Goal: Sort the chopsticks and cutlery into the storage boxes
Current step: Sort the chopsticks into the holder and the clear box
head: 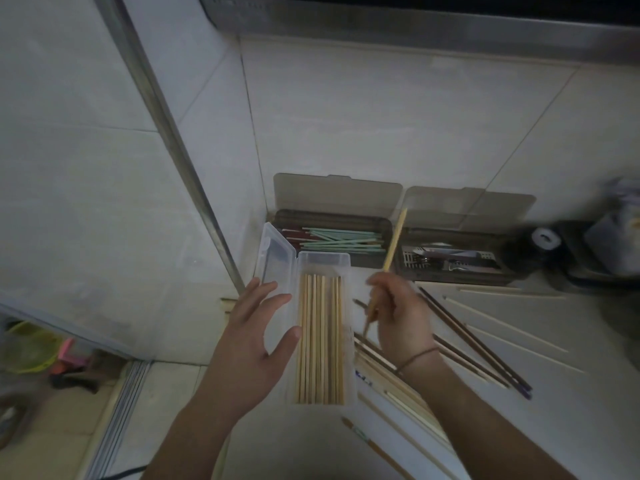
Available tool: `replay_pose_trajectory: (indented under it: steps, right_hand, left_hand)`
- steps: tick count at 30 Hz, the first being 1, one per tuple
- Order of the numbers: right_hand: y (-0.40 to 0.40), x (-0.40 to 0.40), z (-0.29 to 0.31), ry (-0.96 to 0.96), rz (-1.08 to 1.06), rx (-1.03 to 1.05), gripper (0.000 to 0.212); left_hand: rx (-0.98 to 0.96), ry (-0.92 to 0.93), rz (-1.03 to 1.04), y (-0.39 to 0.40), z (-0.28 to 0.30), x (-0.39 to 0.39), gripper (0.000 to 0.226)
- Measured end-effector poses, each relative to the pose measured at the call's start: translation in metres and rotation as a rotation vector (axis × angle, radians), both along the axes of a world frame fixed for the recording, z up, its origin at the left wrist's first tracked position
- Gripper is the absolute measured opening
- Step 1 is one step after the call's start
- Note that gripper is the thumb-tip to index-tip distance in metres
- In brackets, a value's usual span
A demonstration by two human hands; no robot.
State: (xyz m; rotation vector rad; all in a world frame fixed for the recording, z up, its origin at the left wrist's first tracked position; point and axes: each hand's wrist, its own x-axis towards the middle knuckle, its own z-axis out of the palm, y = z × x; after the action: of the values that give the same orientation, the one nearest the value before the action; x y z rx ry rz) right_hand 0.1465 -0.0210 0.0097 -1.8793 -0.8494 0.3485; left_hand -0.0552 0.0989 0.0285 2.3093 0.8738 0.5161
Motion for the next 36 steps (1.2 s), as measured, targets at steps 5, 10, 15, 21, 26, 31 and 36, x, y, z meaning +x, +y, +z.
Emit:
replay_pose_trajectory:
  steps: [5,10,15,21,26,31,36]
  right_hand:
    - [0.015,-0.035,-0.03,-0.587,0.202,-0.313,0.019]
    - [0.026,-0.045,-0.043,-0.74,0.477,-0.89,0.037]
    - [0.028,-0.059,-0.043,-0.856,0.559,-1.103,0.032]
    - [0.014,-0.049,-0.039,-0.64,0.536,-0.819,0.032]
    - [-0.033,-0.011,-0.039,-0.482,0.158,-0.218,0.015]
    - [-0.079,0.015,-0.069,-0.393,0.121,-0.776,0.015]
    - [-0.097,0.012,-0.076,-0.559,0.111,-0.732,0.021]
  left_hand:
    - [-0.007,0.016,0.006,0.0,0.0,-0.001,0.055]
    - [-0.017,0.021,0.013,-0.001,0.001,0.0,0.059]
    - [-0.029,0.011,0.021,-0.002,0.003,0.001,0.054]
    - [-0.049,0.024,0.027,-0.004,0.006,0.001,0.058]
    - [-0.034,0.023,0.017,-0.002,0.003,-0.001,0.061]
    - [-0.013,0.009,0.003,-0.002,0.001,0.0,0.057]
    - [-0.005,-0.004,0.009,-0.002,0.001,0.0,0.059]
